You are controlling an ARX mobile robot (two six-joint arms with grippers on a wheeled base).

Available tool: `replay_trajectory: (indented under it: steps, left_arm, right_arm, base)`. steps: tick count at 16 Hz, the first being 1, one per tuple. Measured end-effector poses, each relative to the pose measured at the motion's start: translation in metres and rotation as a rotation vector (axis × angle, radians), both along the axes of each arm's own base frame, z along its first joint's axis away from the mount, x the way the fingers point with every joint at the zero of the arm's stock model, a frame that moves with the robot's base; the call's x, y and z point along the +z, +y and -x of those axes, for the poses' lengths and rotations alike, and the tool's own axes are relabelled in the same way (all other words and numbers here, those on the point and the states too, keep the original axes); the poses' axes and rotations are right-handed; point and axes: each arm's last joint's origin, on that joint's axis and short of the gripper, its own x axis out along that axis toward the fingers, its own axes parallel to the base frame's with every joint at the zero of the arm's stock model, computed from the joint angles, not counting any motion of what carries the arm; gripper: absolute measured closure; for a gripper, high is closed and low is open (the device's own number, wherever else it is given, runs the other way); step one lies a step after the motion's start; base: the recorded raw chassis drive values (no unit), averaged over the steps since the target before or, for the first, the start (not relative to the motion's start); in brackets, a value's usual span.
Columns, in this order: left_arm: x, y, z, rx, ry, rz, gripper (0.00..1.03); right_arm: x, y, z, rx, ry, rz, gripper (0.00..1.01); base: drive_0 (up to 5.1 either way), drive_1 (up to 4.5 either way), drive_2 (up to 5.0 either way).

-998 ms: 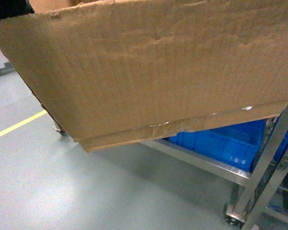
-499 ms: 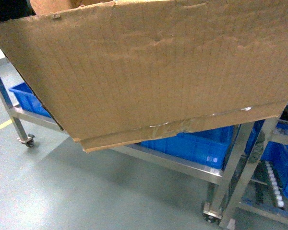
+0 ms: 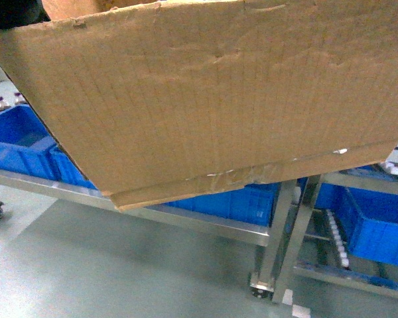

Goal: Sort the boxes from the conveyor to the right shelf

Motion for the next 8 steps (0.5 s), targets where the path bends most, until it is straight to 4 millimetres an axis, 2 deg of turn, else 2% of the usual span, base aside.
replay_trajectory:
  steps: [8]
  left_arm:
    - [0.0000, 0.0000, 0.0000, 0.000, 0.000, -0.001, 1.01]
  right_arm:
    - [0.0000, 0.0000, 0.0000, 0.000, 0.000, 0.000, 0.99]
  base:
    - [-1.3, -1.35, -1.3]
